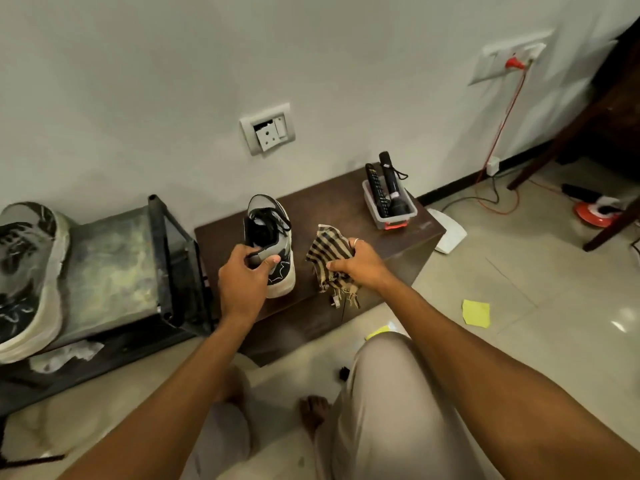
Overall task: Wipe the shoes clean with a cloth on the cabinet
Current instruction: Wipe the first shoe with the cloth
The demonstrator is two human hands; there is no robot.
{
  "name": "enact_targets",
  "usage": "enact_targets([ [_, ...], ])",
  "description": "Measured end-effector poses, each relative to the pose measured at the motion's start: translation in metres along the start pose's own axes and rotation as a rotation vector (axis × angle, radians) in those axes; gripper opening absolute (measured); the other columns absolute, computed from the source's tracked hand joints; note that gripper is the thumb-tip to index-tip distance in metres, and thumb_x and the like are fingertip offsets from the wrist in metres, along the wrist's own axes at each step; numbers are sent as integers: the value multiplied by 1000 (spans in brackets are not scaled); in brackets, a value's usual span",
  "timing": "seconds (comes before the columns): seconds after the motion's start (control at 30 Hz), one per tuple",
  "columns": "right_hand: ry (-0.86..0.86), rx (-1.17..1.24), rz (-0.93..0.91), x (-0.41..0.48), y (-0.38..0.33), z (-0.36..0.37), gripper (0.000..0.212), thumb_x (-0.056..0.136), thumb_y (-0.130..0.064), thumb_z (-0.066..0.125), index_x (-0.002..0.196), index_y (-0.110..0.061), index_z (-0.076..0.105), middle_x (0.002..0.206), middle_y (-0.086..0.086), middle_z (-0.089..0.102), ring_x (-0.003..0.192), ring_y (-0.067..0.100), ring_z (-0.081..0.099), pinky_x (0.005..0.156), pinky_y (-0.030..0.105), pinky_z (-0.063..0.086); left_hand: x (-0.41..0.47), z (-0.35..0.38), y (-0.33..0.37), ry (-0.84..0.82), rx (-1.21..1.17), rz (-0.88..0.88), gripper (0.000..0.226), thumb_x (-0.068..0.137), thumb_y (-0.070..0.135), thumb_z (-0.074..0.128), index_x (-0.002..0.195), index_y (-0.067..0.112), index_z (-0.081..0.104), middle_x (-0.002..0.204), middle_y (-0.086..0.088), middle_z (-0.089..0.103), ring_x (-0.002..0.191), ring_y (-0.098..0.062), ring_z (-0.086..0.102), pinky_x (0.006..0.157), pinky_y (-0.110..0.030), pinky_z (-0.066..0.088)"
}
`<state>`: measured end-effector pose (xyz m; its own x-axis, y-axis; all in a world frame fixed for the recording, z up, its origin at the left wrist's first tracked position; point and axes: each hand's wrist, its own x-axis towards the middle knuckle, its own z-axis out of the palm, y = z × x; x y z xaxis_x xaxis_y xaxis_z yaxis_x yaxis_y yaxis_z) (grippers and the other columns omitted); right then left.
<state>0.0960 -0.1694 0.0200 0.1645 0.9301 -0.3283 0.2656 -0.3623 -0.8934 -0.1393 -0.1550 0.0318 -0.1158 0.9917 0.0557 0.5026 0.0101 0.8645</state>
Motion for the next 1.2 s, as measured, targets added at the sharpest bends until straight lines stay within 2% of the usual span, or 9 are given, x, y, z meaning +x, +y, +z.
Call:
enact_targets([
  [0.17,74,-30,66,21,11,14,19,88,-7,72,101,-16,61,90,4,71,58,8,68,41,20,48,4,16,-31,-120,95,15,38,76,52,80,105,36,62,129,9,67,113,-9,65,95,-39,56],
  [0.27,94,-100,42,30,13,23,21,88,-11,73,92,-25,58,91,3,71,69,12,69,44,21,50,7,16,-20,-110,136,-38,48,79,54,79,110,26,57,165,2,30,142,-17,42,103,-29,37],
  [0.33,92,-136,15,30,8,28,22,89,-11,73,95,-24,57,89,-1,68,72,9,66,45,16,47,16,16,-8,-103,120,-57,58,80,53,79,121,21,51,170,0,13,150,-18,27,103,-27,30],
  [0.5,69,-142,-41,32,-2,50,20,89,-14,72,99,-25,59,89,-5,67,78,7,65,55,16,46,65,35,3,-263,210,-70,85,78,49,81,147,25,39,167,-6,17,154,-29,15,121,-54,26],
  [0.67,-92,-19,-58,31,-3,74,18,96,-30,65,113,-31,59,109,-3,68,103,13,66,89,34,56,70,36,-13,-254,15,-38,58,88,23,75,139,34,49,144,-2,48,132,-20,49,113,-41,41],
  [0.83,-133,31,-64,32,1,84,35,106,-28,51,140,-33,49,124,-6,63,117,13,60,100,34,52,69,39,-23,-234,-158,-66,52,91,14,68,125,49,49,134,10,59,122,-10,57,108,-43,47],
  [0.93,-83,39,-93,32,5,89,36,106,-17,52,141,-25,55,122,-3,67,116,14,63,101,35,54,70,44,-23,-236,-178,-73,52,92,13,67,126,49,50,134,9,58,122,-8,57,108,-41,48],
  [1.07,-1,82,-47,9,16,95,18,103,-15,56,113,-22,69,99,-5,72,93,9,68,78,22,54,71,47,-24,-236,-184,-74,51,93,12,66,129,44,51,133,11,58,123,-10,56,109,-42,47],
  [1.2,67,127,-43,10,11,103,18,102,-14,56,97,-22,71,93,1,73,90,17,71,79,33,58,72,44,-27,-280,-189,-65,49,95,14,63,126,50,50,130,14,59,120,-6,57,108,-42,47],
])
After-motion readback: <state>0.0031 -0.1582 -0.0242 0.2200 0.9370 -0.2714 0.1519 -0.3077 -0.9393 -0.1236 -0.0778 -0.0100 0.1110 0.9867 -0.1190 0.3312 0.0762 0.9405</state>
